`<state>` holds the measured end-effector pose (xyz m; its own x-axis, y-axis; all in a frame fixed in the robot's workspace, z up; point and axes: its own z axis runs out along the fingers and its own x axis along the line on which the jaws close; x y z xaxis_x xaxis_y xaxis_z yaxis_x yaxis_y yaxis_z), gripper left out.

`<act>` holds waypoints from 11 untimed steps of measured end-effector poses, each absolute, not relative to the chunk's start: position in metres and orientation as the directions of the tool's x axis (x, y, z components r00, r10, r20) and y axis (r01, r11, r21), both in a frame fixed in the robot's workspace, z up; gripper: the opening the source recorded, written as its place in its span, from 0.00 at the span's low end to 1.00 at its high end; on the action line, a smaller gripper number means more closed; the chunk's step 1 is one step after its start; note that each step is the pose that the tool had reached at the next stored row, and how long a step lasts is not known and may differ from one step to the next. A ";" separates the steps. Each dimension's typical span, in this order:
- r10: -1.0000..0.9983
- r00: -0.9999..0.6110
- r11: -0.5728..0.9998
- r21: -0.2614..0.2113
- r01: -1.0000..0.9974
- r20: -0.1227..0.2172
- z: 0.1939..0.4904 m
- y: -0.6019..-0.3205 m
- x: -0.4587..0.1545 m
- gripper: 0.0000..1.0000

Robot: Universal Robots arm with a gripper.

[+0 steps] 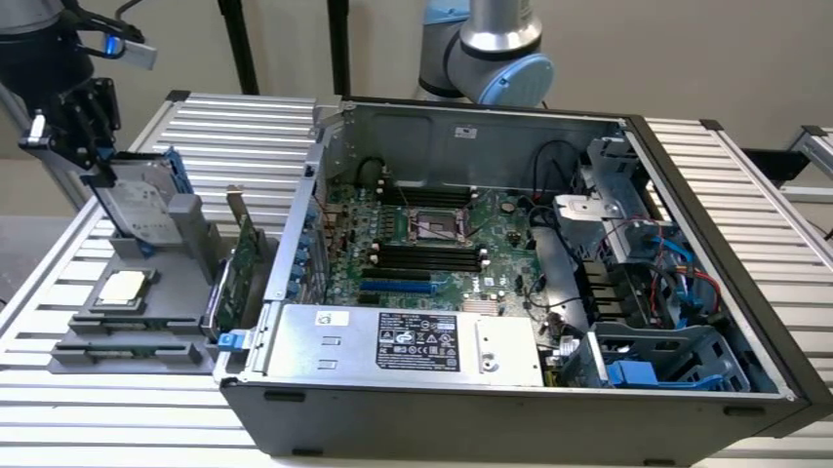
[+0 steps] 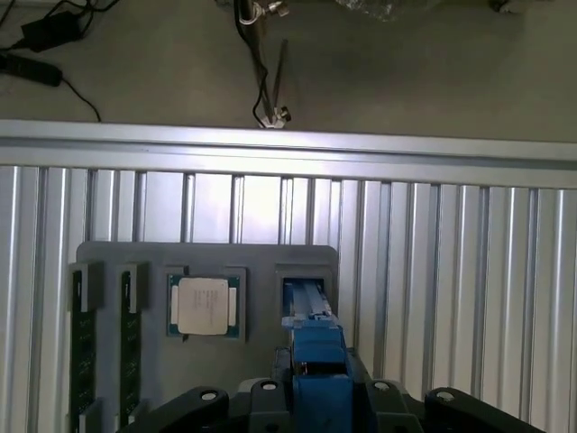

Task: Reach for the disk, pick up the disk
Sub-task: 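Pick up the disk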

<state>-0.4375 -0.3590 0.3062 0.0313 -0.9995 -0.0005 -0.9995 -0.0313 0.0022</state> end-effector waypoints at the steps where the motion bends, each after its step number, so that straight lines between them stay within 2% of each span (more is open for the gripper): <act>1: -1.000 0.031 -0.031 0.002 -1.000 -0.001 0.311 -0.359 -0.437 0.33; 11: -0.999 0.037 -0.037 0.002 -0.999 0.000 0.356 -0.359 -0.434 0.33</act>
<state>-0.4343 -0.3590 0.3563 0.0374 -0.9993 -0.0005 -0.9993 -0.0374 0.0024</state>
